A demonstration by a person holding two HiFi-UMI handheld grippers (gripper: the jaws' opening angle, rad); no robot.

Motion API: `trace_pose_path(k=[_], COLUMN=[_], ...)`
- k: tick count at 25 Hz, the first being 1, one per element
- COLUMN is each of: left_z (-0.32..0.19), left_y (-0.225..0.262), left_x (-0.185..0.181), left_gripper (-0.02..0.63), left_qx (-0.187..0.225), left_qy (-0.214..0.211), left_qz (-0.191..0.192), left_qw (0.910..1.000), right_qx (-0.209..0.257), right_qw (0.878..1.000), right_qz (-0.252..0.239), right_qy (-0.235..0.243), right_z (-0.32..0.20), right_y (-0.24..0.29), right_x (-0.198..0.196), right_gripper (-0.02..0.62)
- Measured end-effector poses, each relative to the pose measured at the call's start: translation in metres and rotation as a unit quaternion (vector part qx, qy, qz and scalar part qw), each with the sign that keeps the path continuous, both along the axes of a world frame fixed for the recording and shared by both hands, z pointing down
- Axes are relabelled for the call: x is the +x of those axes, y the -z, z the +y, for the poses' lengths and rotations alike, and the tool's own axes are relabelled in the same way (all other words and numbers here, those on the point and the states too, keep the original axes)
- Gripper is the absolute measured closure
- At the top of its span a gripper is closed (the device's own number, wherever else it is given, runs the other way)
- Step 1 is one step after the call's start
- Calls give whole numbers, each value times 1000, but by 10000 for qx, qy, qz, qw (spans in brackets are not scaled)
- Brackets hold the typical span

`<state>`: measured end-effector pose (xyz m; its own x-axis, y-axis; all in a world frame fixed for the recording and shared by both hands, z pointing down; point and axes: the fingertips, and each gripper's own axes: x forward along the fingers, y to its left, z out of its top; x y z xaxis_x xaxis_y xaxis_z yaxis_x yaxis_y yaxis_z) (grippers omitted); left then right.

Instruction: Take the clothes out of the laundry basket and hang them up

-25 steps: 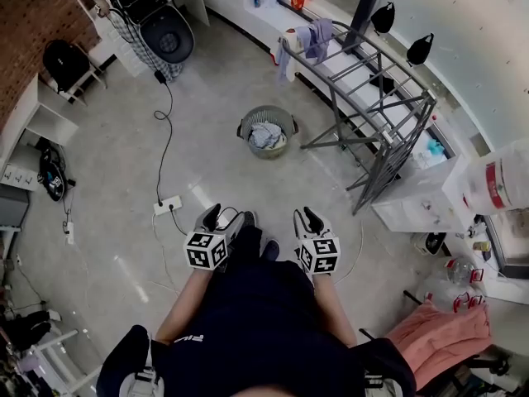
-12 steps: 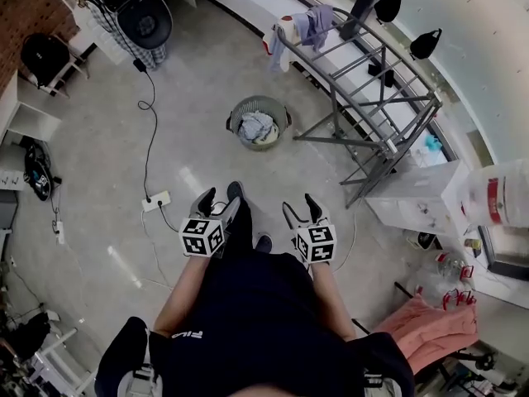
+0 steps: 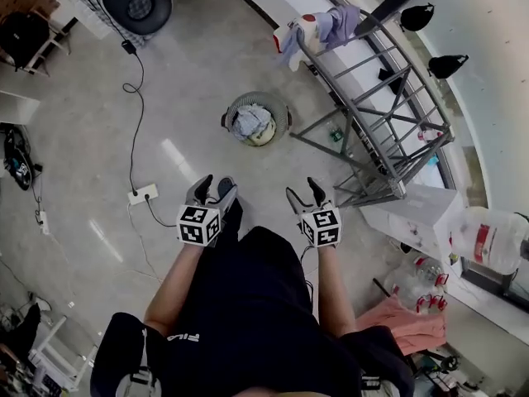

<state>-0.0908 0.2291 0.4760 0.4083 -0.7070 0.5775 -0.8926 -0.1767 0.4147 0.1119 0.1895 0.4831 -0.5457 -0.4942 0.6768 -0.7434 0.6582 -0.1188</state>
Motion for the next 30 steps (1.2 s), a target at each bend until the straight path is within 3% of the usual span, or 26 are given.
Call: trace_pose_path(k=[6, 12, 16, 22, 26, 30], left_z=[-56, -111, -133, -156, -166, -177], left_y=[-39, -88, -137, -237, -285, -316], left_x=[-37, -46, -49, -48, -38, -29], left_gripper=[301, 301, 301, 301, 301, 301], left_qx=[-155, -421, -659, -1102, -1399, -1444], left_qy=[-4, 317, 598, 920, 1305, 1492], left_qz=[3, -67, -85, -186, 86, 203], left_qw=[9999, 9986, 9960, 9895, 9815, 9780], right_qx=[-238, -541, -732, -846, -976, -1164], right_qw=[9980, 9971, 9922, 9752, 9673, 9594], right_qz=[509, 314, 385, 593, 715, 825], right_qy=[281, 429, 928, 1955, 2229, 2431], right_z=[-73, -146, -187, -241, -264, -280], right_y=[-48, -116, -188, -321, -398, -470], right_x=[-39, -64, -81, -120, -141, -161], right_gripper=[310, 311, 311, 326, 334, 344])
